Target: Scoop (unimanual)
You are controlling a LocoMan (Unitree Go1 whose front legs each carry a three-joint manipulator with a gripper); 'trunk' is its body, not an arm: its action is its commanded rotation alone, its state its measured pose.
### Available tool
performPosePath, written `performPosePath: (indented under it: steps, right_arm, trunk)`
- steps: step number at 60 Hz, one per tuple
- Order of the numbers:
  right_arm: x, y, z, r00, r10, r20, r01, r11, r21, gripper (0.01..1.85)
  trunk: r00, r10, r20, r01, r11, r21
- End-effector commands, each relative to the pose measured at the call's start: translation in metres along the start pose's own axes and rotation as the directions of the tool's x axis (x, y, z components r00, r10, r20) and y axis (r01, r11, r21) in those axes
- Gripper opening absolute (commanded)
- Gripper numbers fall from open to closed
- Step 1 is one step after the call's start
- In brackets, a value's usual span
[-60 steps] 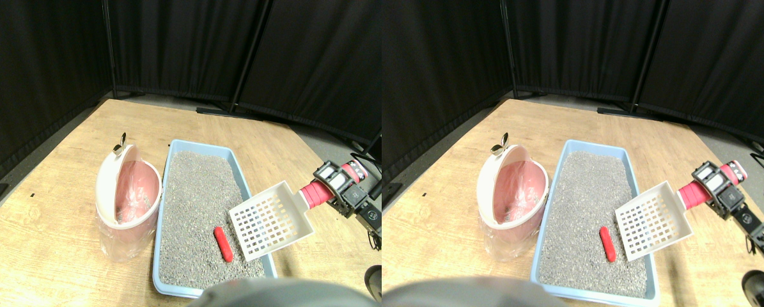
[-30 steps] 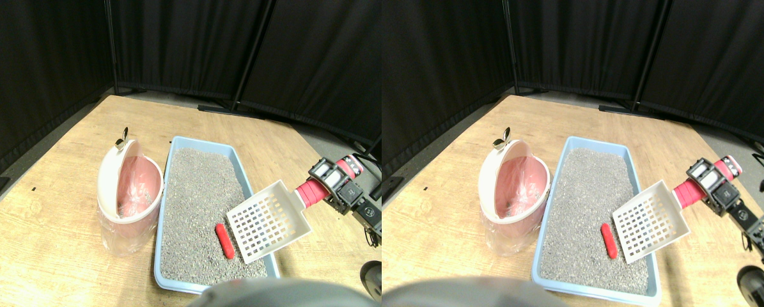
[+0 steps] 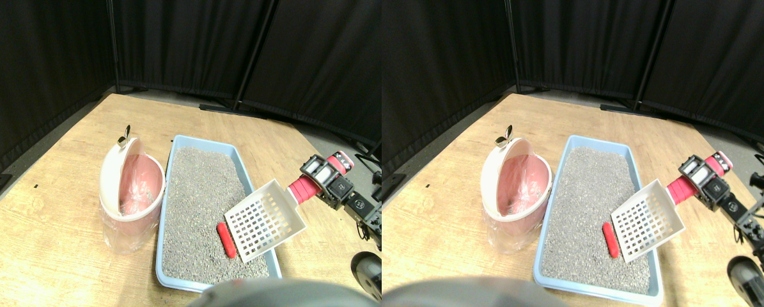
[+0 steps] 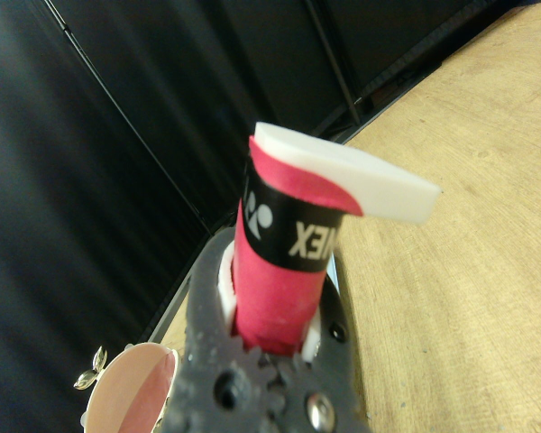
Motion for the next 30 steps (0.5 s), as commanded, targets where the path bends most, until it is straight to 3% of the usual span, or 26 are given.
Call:
performPosePath:
  steps: [1,8,14,30]
  right_arm:
    - [0.002,-0.005,0.007,0.999,-0.039,0.013,0.039,0.999,-0.036,0.05]
    - [0.004,-0.005,0.010,0.999,-0.050,-0.006,0.050,0.997,-0.051,0.05]
    - [0.006,-0.005,0.014,0.995,-0.073,-0.063,0.068,0.994,-0.083,0.05]
    - [0.014,0.003,0.019,0.997,-0.036,-0.062,0.032,0.997,-0.068,0.05]
  trunk:
    - [0.9997,0.011,-0.021,-0.012,0.9999,-0.012]
    - [0.9998,0.007,-0.021,-0.007,0.9999,-0.008]
    - [0.9997,0.005,-0.022,-0.005,1.0000,-0.007]
    - [0.9996,0.007,-0.028,-0.007,0.9999,-0.008]
